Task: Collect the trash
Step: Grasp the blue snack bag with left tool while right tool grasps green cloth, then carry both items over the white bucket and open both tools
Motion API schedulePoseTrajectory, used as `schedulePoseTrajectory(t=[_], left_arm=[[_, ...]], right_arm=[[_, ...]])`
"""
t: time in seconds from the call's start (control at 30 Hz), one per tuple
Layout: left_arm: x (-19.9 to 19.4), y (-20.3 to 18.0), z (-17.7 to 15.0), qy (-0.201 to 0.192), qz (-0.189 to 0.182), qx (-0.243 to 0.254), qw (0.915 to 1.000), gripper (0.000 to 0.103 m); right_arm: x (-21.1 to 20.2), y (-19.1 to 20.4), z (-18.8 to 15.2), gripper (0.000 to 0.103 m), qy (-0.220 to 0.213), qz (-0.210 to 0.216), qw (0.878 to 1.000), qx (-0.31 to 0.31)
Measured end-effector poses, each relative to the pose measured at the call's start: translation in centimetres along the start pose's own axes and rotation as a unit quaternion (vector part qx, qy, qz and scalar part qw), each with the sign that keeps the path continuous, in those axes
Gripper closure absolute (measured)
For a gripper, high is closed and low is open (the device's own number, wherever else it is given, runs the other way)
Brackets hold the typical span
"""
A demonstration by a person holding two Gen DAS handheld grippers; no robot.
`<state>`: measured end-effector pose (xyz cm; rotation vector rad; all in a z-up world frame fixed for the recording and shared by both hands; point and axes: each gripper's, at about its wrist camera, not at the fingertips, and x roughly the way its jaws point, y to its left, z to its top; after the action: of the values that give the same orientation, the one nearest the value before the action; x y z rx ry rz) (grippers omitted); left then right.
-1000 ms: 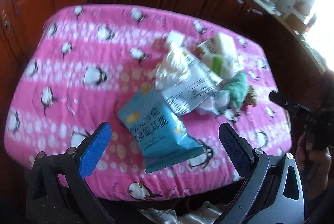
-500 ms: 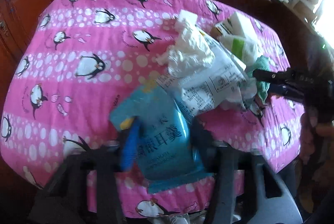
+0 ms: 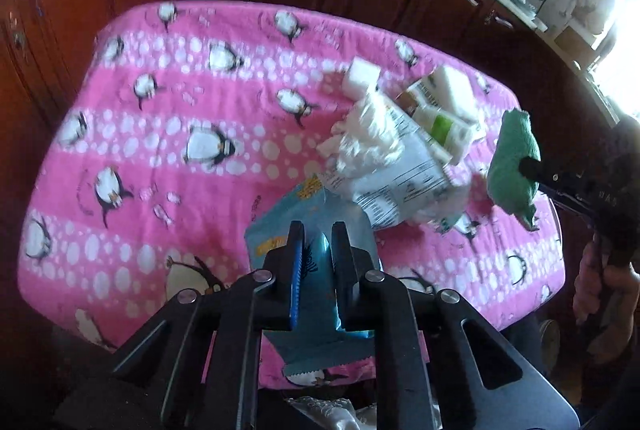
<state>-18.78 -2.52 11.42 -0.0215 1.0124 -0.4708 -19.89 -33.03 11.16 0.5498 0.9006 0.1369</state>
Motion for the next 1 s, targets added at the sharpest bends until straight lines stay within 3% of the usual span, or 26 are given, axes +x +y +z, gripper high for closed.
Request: schedulePoseTrajectory(t=[0.23, 0.37, 0.53, 0.63, 0.77, 1.0], left_arm=[[-3.3, -6.0, 2.1, -0.039, -0.040, 0.063, 0.9965, 0.092], [-2.4, -11.6, 3.9, -0.030, -0.089, 0.106, 0.9900, 0.092], [0.0, -21.3, 5.1, -0.016, -0.150, 0.183, 0.9714, 0.092], [2.1, -28.1, 5.6, -0.001, -0.188, 0.224, 0.9562, 0.092], [5.7, -35.1, 6.4, 0.040, -0.241, 0.223, 0.9438, 0.092], [12.2, -44.8, 6.9, 0.068, -0.268, 0.210, 0.9377, 0.092]], right_arm=[[-4.8, -1.8, -0.4, 0.070, -0.041, -0.008, 0.999, 0.009], [-8.3, -4.0, -0.5, 0.070, -0.068, -0.039, 0.997, 0.017], [-13.2, -8.9, -1.2, 0.070, -0.102, -0.118, 0.987, 0.037], [-16.2, -13.1, -2.1, 0.070, -0.115, -0.178, 0.975, 0.063], [-18.9, -18.4, -3.2, 0.070, -0.118, -0.220, 0.963, 0.105], [-21.1, -27.4, -5.0, 0.070, -0.095, -0.266, 0.943, 0.176]])
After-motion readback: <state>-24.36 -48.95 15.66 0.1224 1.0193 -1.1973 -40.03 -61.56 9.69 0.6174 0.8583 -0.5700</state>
